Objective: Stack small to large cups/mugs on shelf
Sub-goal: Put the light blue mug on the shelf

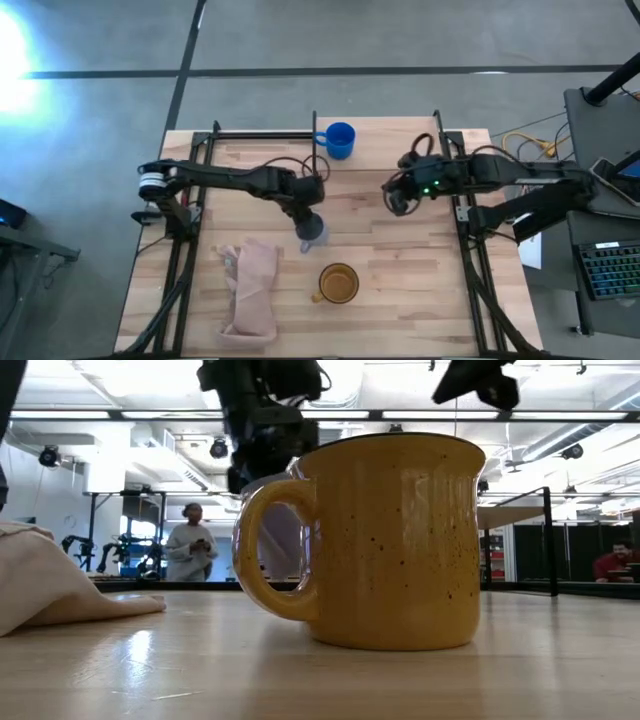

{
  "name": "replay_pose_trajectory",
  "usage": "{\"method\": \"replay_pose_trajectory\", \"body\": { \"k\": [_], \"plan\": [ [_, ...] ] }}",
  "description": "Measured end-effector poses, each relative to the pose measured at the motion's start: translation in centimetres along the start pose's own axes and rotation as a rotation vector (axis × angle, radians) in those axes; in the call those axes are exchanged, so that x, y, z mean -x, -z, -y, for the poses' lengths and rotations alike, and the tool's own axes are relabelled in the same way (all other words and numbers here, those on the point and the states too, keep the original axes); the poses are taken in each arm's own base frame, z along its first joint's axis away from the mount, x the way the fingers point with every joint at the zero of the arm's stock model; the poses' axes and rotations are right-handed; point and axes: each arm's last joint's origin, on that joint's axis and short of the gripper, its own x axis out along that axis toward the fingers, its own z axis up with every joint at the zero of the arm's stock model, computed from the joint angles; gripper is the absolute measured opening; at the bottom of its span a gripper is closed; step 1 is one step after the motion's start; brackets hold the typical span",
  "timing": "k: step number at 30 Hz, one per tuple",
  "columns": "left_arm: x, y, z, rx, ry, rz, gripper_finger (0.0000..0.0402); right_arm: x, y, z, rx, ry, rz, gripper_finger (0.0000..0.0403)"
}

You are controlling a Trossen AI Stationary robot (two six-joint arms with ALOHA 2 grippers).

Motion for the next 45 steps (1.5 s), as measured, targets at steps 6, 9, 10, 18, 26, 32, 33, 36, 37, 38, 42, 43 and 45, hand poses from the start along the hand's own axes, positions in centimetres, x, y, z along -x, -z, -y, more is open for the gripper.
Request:
{"method": "replay_pose_trajectory", "body": {
  "k": [6, 9, 10, 18, 26, 32, 33, 36, 37, 38, 42, 43, 45],
  "plan": [
    [-0.7, -3.8, 0.4, -0.127, -0.019, -0.047, 0.0005, 0.4, 1.1, 1.1, -0.051, 0.029, -0.004, 0.0008],
    [-0.5, -6.0, 0.6, -0.164, -0.017, -0.015, 0.0005, -0.2, 2.1, 1.7, -0.092, 0.049, -0.026, 0.0008],
    [-0.4, -6.7, 0.6, -0.172, -0.016, -0.005, 0.0005, -0.5, 2.5, 1.9, -0.108, 0.056, -0.035, 0.0008],
    [-1.1, -9.9, 1.0, -0.272, 0.003, 0.003, 0.0005, -1.2, 4.2, 1.9, -0.144, 0.01, 0.002, 0.0008],
    [-3.7, -10.3, 0.9, -0.351, 0.0, -0.067, 0.0005, 2.1, 2.7, 2.4, -0.199, 0.08, 0.26, 0.0008],
    [-4.3, -10.4, 0.9, -0.389, 0.0, -0.076, 0.0005, 5.0, 1.6, 3.0, -0.21, 0.101, 0.405, 0.0008],
    [-4.3, -10.4, 0.9, -0.391, 0.001, -0.074, 0.0005, 5.2, 1.5, 3.0, -0.21, 0.096, 0.414, 0.0008],
    [-4.2, -10.6, 0.9, -0.393, 0.004, -0.049, 0.0005, 5.5, 1.5, 3.2, -0.212, 0.092, 0.418, 0.0008],
    [-4.2, -10.6, 1.0, -0.393, 0.003, -0.047, 0.0005, 5.4, 1.6, 3.2, -0.21, 0.094, 0.415, 0.0008],
    [-4.2, -10.6, 0.9, -0.393, 0.004, -0.049, 0.0006, 5.3, 1.7, 3.2, -0.207, 0.098, 0.412, 0.0008],
    [-4.2, -10.6, 1.0, -0.387, 0.004, -0.049, 0.0015, 4.8, 1.9, 3.2, -0.199, 0.109, 0.399, 0.0008],
    [-4.1, -10.6, 1.0, -0.387, 0.004, -0.049, 0.0018, 4.7, 1.9, 3.2, -0.197, 0.112, 0.396, 0.0008],
    [-4.2, -10.6, 1.0, -0.386, 0.005, -0.05, 0.0025, 4.5, 1.9, 3.1, -0.194, 0.116, 0.392, 0.0008]
  ]
}}
